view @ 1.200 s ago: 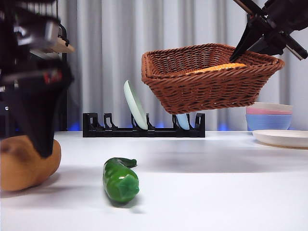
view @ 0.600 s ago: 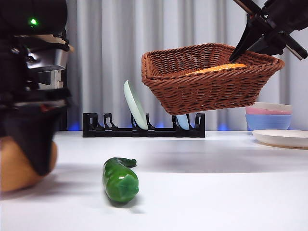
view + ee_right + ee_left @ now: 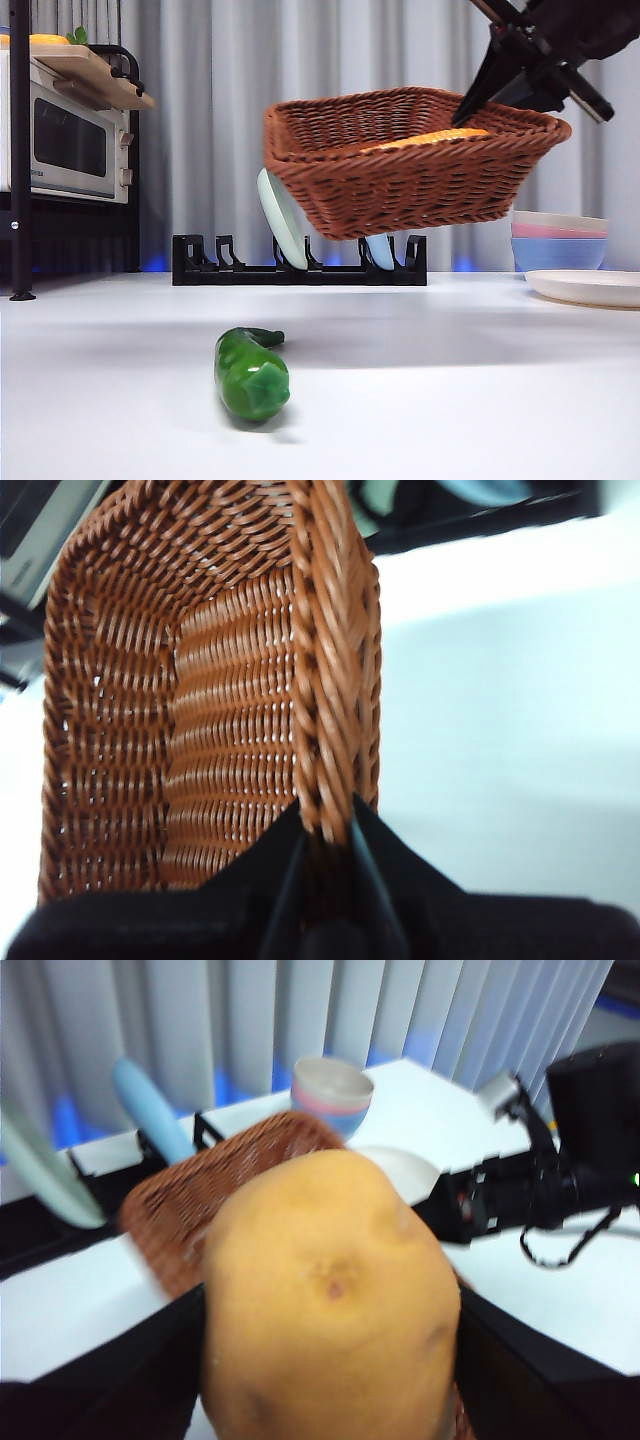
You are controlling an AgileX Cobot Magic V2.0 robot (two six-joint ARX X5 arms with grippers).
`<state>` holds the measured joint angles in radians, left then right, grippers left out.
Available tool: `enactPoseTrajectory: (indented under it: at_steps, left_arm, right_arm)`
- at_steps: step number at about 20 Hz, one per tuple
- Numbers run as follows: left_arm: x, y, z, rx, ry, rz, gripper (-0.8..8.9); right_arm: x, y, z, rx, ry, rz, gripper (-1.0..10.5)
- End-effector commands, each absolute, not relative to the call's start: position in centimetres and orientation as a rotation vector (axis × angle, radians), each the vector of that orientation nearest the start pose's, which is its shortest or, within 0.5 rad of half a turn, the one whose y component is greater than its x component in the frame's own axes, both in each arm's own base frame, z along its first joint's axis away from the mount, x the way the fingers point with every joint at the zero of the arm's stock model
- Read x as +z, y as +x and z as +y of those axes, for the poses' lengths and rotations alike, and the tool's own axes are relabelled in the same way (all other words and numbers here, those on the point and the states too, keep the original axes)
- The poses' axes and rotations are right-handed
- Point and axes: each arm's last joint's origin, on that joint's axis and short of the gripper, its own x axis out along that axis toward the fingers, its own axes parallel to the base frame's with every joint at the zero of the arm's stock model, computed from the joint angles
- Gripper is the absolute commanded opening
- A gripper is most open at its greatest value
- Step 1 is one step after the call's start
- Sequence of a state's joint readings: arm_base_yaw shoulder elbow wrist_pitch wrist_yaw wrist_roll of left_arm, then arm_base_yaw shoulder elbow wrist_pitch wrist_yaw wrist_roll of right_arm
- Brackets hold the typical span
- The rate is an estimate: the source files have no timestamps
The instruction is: Pick up the basket,pick up the corn from the table,pick up the potato from the table,pick up the cucumber from the table,put all items into the basket
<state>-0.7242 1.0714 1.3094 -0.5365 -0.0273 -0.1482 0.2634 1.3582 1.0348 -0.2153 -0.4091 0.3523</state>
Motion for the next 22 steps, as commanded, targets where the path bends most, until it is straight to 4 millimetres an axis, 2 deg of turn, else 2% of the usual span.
enactPoseTrajectory:
  at_steps: [1,6,9,10,12,13,18,20,22]
  left_arm:
    - [40.1,18.2,-16.3,-0.678,0.015,0.393,-0.08]
    - [34.3,23.5,-21.2,-0.657,0.079,0.544,-0.08]
    - [31.7,24.8,-22.3,-0.645,0.119,0.643,0.04]
    - [31.3,24.8,-22.5,-0.648,0.127,0.661,0.71]
    - [31.0,24.5,-22.8,-0.656,0.142,0.686,4.31]
    - [31.0,24.3,-22.8,-0.658,0.146,0.691,5.28]
    - [31.1,24.2,-22.8,-0.658,0.150,0.695,5.35]
    - [32.0,23.6,-22.2,-0.661,0.142,0.679,5.35]
    - [34.0,22.1,-20.9,-0.666,0.128,0.645,5.35]
  right_arm:
    - [29.5,28.2,9.8,0.592,0.377,0.649,-0.2]
    - [29.5,27.6,11.3,0.643,0.360,0.661,-0.2]
    - [29.4,27.5,11.5,0.650,0.359,0.662,-0.2]
    - [29.4,27.5,11.5,0.649,0.359,0.663,-0.2]
    - [29.4,27.5,11.5,0.649,0.359,0.663,-0.2]
    - [29.4,27.5,11.5,0.649,0.359,0.663,-0.2]
    - [29.4,27.5,11.5,0.649,0.360,0.663,-0.2]
    - [29.4,27.5,11.4,0.648,0.361,0.663,-0.2]
    - [29.4,27.6,11.3,0.643,0.363,0.662,-0.2]
